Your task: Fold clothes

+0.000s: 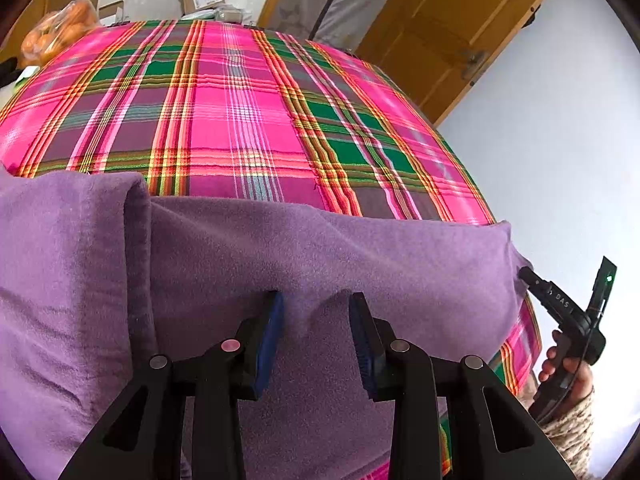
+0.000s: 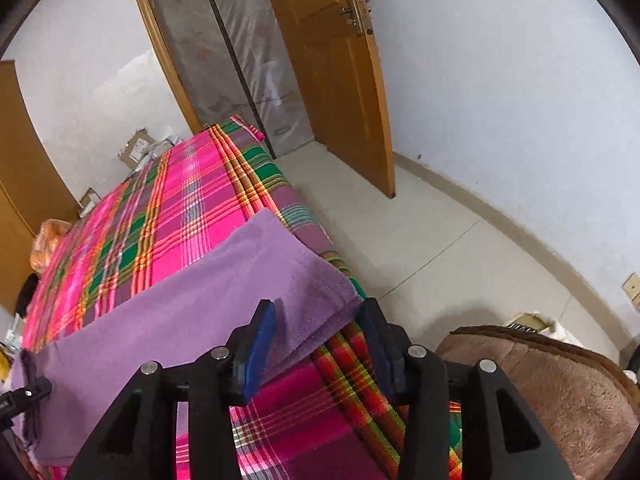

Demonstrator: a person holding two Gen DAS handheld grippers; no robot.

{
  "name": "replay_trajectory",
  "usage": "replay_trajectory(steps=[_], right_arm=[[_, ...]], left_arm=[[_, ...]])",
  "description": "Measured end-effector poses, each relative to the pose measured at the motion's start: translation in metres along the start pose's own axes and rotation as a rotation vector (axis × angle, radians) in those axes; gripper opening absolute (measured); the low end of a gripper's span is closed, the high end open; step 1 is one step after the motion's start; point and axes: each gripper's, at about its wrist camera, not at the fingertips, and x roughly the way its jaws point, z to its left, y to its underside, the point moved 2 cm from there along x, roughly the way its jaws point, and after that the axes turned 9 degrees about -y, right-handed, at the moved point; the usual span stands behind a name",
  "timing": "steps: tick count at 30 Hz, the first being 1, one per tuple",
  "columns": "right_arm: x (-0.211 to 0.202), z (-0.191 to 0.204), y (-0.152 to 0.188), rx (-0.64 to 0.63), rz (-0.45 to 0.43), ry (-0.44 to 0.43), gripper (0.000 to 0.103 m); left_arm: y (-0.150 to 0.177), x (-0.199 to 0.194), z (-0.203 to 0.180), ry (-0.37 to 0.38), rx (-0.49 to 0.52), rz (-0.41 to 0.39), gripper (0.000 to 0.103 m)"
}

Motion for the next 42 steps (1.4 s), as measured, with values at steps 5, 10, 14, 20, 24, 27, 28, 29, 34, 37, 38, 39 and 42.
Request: replay_trajectory(steps=[5,10,14,20,24,27,28,29,34,37,38,39,42], right_arm=[[0.006,0.008,-0.001,-0.055,0.003,0.048,0.027],[0.010,0.014,-0.003,-0.067,0.011,0.021,0.011],[0.008,0.020,-0.003,-0.081,0.002,0.015,0.010],[-0.007,0.033,-0.005,-0.121,-0.054,-0.022,0.009],[-0.020,0.052,-0.007,-0.170,-0.094,-0.049,0.009],[-0.029,0.067,-0.009,-0.209,-0.116,-0.080,0.009],[-0.031,0.071,-0.009,-0.219,-0.121,-0.087,0.009],[-0.033,0.076,-0.008,-0.231,-0.127,-0.096,0.009],[-0.047,0.105,-0.004,-0.303,-0.149,-0.141,0.009],[-0.056,0.120,-0.001,-0.339,-0.163,-0.172,0.009],[-0.059,0.126,-0.001,-0.348,-0.167,-0.188,0.009],[-0.062,0.131,0.000,-0.357,-0.171,-0.201,0.009],[-0.068,0.147,0.002,-0.382,-0.173,-0.235,0.009]], left_arm=[[0.001,0.000,0.000,0.001,0.004,-0.003,0.035],[0.001,0.000,0.002,0.013,-0.005,-0.005,0.035],[0.001,0.000,0.001,0.010,0.000,-0.008,0.035],[0.001,0.000,0.002,0.012,0.000,-0.007,0.035],[0.002,0.000,0.001,0.012,-0.002,-0.008,0.035],[0.002,0.000,0.001,0.012,-0.003,-0.008,0.035],[0.002,0.000,0.001,0.012,-0.003,-0.008,0.035],[0.002,0.000,0.001,0.013,-0.003,-0.009,0.035],[0.001,0.000,0.002,0.016,0.000,-0.009,0.035],[0.001,0.001,0.002,0.020,-0.003,-0.009,0.035],[0.002,0.001,0.002,0.021,-0.004,-0.009,0.035],[0.002,0.001,0.002,0.022,-0.006,-0.009,0.035],[0.001,0.000,0.003,0.025,-0.010,-0.007,0.035]])
